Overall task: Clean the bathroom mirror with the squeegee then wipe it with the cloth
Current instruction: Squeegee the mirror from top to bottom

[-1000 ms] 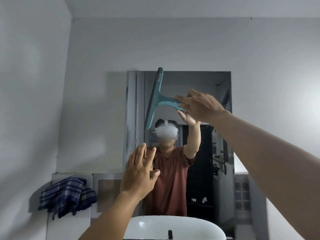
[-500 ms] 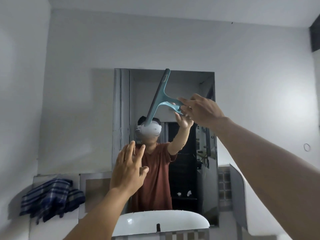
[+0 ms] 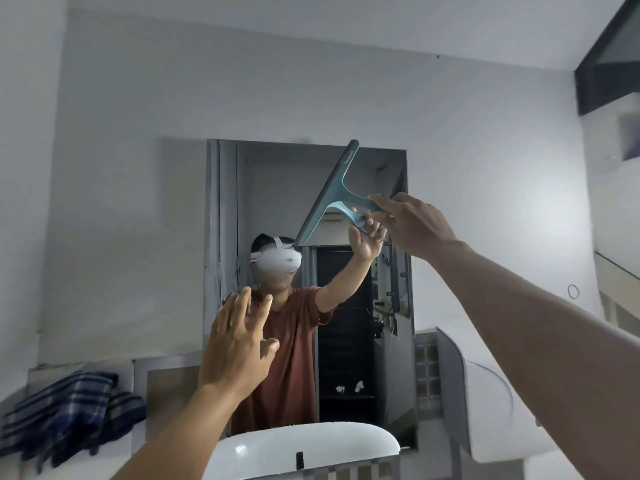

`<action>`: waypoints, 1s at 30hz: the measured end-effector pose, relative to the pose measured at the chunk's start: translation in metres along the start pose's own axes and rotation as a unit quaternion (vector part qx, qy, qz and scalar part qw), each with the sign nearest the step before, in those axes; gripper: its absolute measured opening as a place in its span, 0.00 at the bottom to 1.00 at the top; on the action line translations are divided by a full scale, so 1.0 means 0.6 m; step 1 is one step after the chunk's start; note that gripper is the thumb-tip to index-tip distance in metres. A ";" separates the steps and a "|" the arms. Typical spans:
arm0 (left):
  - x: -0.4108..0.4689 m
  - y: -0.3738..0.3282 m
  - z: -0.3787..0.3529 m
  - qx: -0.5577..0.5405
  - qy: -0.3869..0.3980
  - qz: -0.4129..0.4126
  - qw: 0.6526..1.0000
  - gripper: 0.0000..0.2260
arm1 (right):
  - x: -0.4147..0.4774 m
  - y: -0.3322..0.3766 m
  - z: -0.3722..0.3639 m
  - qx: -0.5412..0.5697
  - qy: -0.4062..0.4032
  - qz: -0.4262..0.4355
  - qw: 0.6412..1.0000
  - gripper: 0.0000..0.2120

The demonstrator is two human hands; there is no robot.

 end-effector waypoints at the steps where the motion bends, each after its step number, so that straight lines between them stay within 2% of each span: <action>1: 0.000 0.000 -0.001 -0.002 -0.001 0.000 1.000 0.38 | 0.000 -0.007 0.001 0.000 0.001 -0.006 1.000 0.20; 7: 0.001 -0.001 -0.001 -0.004 -0.003 0.001 1.000 0.39 | -0.006 -0.014 0.001 0.011 -0.003 -0.011 1.000 0.19; 30: 0.004 -0.003 0.002 -0.003 0.016 0.005 1.000 0.40 | -0.041 -0.035 0.010 0.005 -0.023 -0.128 0.991 0.19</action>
Point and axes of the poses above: each hand's wrist, its own x-axis towards the middle knuckle, its own z-axis out of the back of the hand, y = z × x, the point moved 5 cm from there along x, towards the middle knuckle, and after that the axes turned 14 degrees about -y, right-handed, at the moved point
